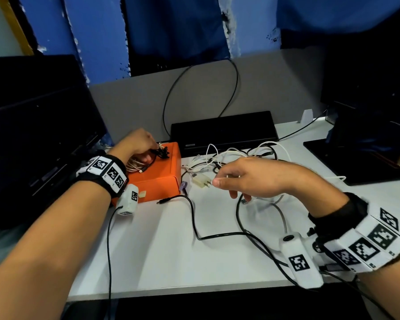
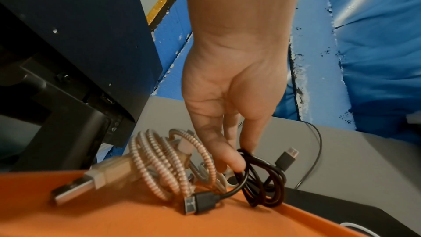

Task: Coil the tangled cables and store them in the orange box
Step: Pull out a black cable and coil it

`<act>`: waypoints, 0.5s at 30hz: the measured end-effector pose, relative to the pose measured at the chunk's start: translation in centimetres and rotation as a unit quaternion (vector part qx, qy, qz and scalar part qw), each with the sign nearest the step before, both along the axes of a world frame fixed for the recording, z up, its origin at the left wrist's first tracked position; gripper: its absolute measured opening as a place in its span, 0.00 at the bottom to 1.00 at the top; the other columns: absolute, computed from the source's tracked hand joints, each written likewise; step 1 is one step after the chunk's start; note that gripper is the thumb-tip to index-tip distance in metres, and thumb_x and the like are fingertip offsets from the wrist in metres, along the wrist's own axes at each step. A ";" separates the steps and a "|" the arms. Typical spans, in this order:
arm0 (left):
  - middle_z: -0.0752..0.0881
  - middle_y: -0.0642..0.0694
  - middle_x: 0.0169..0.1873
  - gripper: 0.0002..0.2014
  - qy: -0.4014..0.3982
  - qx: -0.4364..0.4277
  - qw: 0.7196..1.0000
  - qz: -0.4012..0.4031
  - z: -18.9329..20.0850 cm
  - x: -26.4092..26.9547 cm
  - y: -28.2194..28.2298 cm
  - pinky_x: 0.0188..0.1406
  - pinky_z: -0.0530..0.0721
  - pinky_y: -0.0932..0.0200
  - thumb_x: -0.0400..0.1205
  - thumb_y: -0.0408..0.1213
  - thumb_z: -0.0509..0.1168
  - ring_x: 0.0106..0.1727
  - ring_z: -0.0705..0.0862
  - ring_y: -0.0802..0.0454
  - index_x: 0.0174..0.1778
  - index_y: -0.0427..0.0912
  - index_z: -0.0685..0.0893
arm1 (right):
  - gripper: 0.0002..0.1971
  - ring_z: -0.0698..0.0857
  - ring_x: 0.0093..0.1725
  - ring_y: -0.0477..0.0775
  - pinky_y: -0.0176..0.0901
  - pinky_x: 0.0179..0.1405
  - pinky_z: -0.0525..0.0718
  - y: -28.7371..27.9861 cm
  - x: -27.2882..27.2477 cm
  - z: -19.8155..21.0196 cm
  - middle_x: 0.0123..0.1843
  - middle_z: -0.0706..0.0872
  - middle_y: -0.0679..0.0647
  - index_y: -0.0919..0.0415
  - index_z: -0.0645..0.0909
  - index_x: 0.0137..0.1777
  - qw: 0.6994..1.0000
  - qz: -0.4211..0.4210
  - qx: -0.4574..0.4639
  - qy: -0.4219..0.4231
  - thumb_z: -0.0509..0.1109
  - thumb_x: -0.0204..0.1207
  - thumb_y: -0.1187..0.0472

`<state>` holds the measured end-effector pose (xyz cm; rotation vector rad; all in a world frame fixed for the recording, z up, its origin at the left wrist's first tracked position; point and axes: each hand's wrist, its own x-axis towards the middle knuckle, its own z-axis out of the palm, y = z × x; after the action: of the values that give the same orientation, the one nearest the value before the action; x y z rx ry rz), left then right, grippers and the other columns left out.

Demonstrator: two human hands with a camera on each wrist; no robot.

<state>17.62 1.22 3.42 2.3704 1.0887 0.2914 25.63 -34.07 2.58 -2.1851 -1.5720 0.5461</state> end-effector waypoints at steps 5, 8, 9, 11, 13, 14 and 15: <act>0.90 0.45 0.42 0.03 0.024 0.119 0.992 -0.040 0.3 0.2 -0.1 0.29 0.80 0.63 0.85 0.35 0.72 0.35 0.83 0.55 0.48 0.46 0.91 | 0.19 0.92 0.40 0.50 0.46 0.46 0.89 0.0 0.2 0.0 0.46 0.91 0.45 0.42 0.84 0.62 1.000 -0.001 -0.006 -0.004 0.59 0.86 0.33; 0.91 0.47 0.44 0.07 0.031 0.134 0.990 -0.040 0.3 0.4 0.1 0.47 0.76 0.59 0.84 0.34 0.71 0.39 0.83 0.56 0.44 0.49 0.91 | 0.18 0.91 0.39 0.48 0.48 0.48 0.90 0.0 0.6 0.1 0.46 0.91 0.45 0.41 0.84 0.59 1.000 -0.006 -0.010 -0.010 0.59 0.86 0.33; 0.91 0.47 0.44 0.08 0.029 0.135 0.990 -0.037 0.4 0.4 0.1 0.49 0.76 0.59 0.85 0.33 0.71 0.41 0.84 0.54 0.43 0.49 0.91 | 0.16 0.90 0.39 0.48 0.50 0.50 0.91 -0.1 0.9 0.1 0.46 0.91 0.46 0.40 0.84 0.56 1.000 -0.009 -0.009 -0.010 0.60 0.86 0.33; 0.91 0.48 0.44 0.08 0.028 0.141 0.989 -0.037 0.6 0.5 0.0 0.50 0.77 0.58 0.85 0.34 0.71 0.45 0.85 0.51 0.42 0.50 0.91 | 0.15 0.90 0.38 0.47 0.53 0.52 0.92 -0.4 1.5 0.2 0.46 0.91 0.46 0.38 0.83 0.52 1.000 -0.019 -0.004 -0.010 0.60 0.86 0.33; 0.91 0.48 0.43 0.09 0.029 0.148 0.988 -0.043 0.8 0.6 -0.1 0.51 0.77 0.58 0.85 0.35 0.70 0.47 0.86 0.51 0.41 0.51 0.91 | 0.17 0.91 0.39 0.47 0.55 0.52 0.92 -0.6 2.1 0.3 0.45 0.91 0.45 0.39 0.84 0.56 0.999 -0.035 -0.003 -0.022 0.59 0.85 0.32; 0.91 0.49 0.43 0.09 0.030 0.153 0.987 -0.045 0.8 0.6 -0.2 0.51 0.77 0.57 0.85 0.35 0.70 0.48 0.85 0.51 0.41 0.52 0.91 | 0.19 0.91 0.39 0.47 0.55 0.51 0.92 -0.6 2.4 0.3 0.45 0.91 0.45 0.40 0.84 0.59 0.999 -0.043 -0.005 -0.030 0.59 0.85 0.31; 0.90 0.50 0.43 0.09 0.031 0.158 0.986 -0.047 0.8 0.7 -0.4 0.52 0.78 0.57 0.85 0.36 0.70 0.48 0.85 0.51 0.40 0.52 0.91 | 0.20 0.91 0.40 0.47 0.54 0.49 0.93 -0.7 2.7 0.3 0.45 0.91 0.45 0.41 0.84 0.60 0.998 -0.049 -0.007 -0.035 0.59 0.85 0.31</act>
<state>18.31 0.83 4.25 2.7185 1.0174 0.3821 28.34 -34.79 2.88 -2.3020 -1.4893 0.4565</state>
